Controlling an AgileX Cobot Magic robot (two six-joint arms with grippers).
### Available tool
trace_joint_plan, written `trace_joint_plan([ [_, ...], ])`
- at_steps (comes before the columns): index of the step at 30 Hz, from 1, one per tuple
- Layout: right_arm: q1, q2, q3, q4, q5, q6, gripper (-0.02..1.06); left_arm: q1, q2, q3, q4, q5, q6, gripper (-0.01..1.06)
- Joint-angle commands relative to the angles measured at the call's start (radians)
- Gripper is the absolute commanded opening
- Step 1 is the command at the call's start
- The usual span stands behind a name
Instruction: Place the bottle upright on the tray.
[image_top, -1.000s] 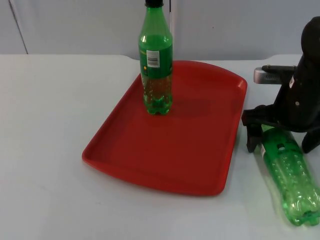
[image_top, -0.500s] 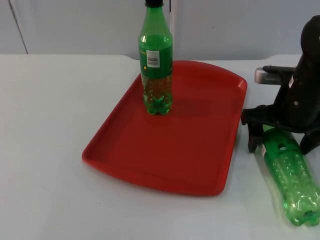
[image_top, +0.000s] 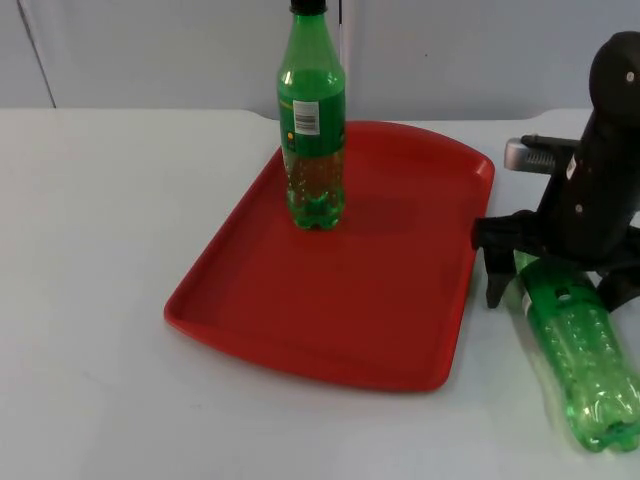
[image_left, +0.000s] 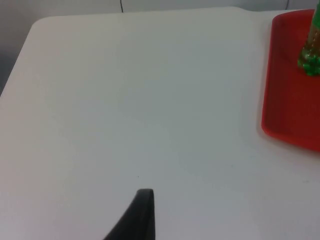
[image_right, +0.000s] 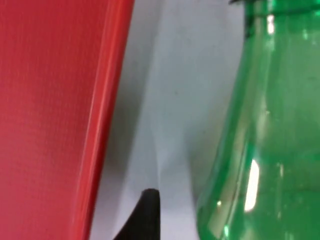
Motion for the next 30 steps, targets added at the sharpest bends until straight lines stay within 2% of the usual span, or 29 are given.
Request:
trace_joint_plan([
  [1,0.008,0.02,0.009,0.013,0.025,0.026,0.87,-0.005,-0.004,0.004,0.003,-0.002,-0.001,1.04],
  [6,0.008,0.02,0.009,0.013,0.021,0.029,0.81,-0.005,-0.004,0.004,0.003,-0.002,-0.001,1.04],
  [8,0.008,0.02,0.009,0.013,0.021,0.047,0.63,-0.005,-0.004,0.004,0.003,-0.002,-0.001,1.04],
  [10,0.008,0.02,0.009,0.004,0.021,0.075,0.31,-0.005,-0.004,0.004,0.003,-0.002,-0.001,1.04],
  [11,0.008,0.02,0.009,0.004,0.021,0.075,0.31,-0.005,-0.004,0.004,0.003,-0.002,-0.001,1.04],
  [13,0.008,0.02,0.009,-0.015,0.021,0.077,0.02,-0.005,-0.004,0.004,0.003,-0.002,-0.001,1.04],
  [14,0.008,0.019,0.009,-0.015,0.021,0.074,0.0,-0.005,-0.004,0.004,0.003,-0.002,-0.001,1.04],
  [27,0.008,-0.049,0.005,-0.037,0.004,-0.035,0.0,-0.005,-0.004,0.004,0.003,-0.002,-0.001,1.04],
  [30,0.008,-0.116,-0.027,-0.038,0.0,-0.099,0.0,-0.005,-0.004,0.004,0.003,-0.002,-0.001,1.04],
])
